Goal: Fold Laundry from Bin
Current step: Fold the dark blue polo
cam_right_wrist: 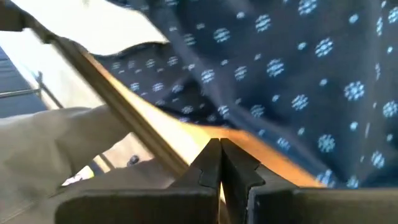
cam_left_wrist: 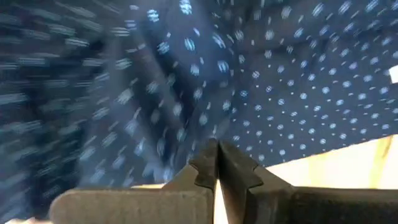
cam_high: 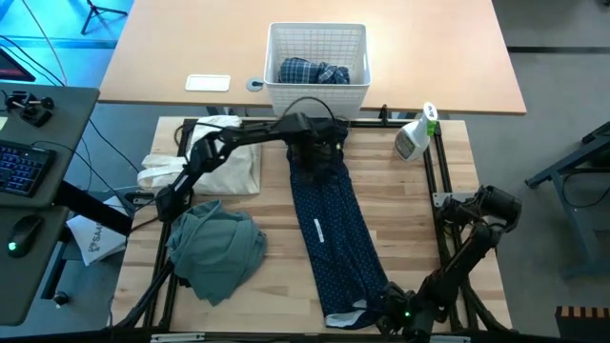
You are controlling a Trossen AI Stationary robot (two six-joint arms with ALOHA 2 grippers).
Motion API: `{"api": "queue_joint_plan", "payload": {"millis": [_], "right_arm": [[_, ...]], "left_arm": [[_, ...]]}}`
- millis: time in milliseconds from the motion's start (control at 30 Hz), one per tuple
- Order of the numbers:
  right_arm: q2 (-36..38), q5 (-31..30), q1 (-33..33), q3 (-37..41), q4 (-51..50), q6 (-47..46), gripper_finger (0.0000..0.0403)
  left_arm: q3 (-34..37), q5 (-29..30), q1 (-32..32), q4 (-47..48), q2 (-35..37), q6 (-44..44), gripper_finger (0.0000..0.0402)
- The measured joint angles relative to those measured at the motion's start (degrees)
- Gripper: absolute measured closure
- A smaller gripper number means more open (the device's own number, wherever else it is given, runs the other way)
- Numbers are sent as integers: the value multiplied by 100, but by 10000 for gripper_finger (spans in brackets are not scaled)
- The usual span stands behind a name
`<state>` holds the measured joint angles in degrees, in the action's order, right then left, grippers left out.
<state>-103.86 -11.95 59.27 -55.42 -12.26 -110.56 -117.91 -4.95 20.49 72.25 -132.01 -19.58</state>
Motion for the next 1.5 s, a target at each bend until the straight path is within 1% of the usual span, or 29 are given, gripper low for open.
{"api": "queue_joint_plan", "payload": {"millis": [67, 133, 233, 300, 367, 433, 500, 600, 700, 733, 867, 900, 933, 1000, 1067, 1133, 1233, 1367, 1400, 1500], "right_arm": [[133, -39, 0, 0, -29, 2, 403], [311, -275, -2, 0, -175, 0, 403], [612, -789, -4, 0, -594, 0, 403], [790, -1009, -22, 0, -932, 1, 403], [951, -1056, -77, 0, -1234, -1, 403], [1073, -1059, -132, 0, -1426, 2, 403], [1146, -1061, -192, 0, -1543, 33, 403], [1206, -1062, -264, 0, -1581, 143, 403], [1214, -1039, -304, 0, -1579, 215, 403], [1214, -1008, -306, 0, -1576, 260, 403], [1214, -889, -304, 0, -1584, 398, 403], [1214, -878, -304, 0, -1586, 411, 403], [1214, -878, -304, 0, -1602, 409, 403], [1214, -879, -304, 0, -1712, 410, 403], [1214, -877, -304, 0, -1860, 411, 403], [1214, -875, -304, 0, -1970, 409, 403], [1214, -868, -304, 0, -2005, 409, 403], [1214, -859, -304, 0, -1937, 395, 403], [1214, -860, -304, 0, -1927, 395, 403], [1214, -860, -304, 0, -1925, 391, 403]], "left_arm": [[-10, 146, 56, -147, 190, 122, 401], [-12, 105, 141, -613, 252, 363, 401], [-7, -259, 297, -1281, 196, 770, 401], [-21, -408, 361, -1576, 62, 904, 401], [-5, -655, 383, -1452, -118, 856, 401], [12, -1054, 354, -1263, -254, 531, 401], [3, -1139, 260, -1012, -303, 162, 401], [-16, -871, 127, -557, -422, -290, 401], [16, -581, 76, -299, -505, -331, 401], [10, -411, 80, -253, -481, -377, 401], [-8, 624, 131, 128, -301, -454, 401], [7, 748, 153, 170, -217, -409, 401], [7, 751, 184, 87, -110, -316, 401], [-5, 571, 256, -343, 126, -7, 401], [-26, 170, 350, -1068, 227, 444, 401], [-21, -220, 401, -1753, 187, 817, 401], [-4, -599, 407, -2312, 33, 1167, 401], [-10, -1292, 340, -2021, -188, 1053, 401], [-7, -1384, 314, -1831, -253, 926, 401], [3, -1395, 172, -1366, -406, 349, 401]]}}
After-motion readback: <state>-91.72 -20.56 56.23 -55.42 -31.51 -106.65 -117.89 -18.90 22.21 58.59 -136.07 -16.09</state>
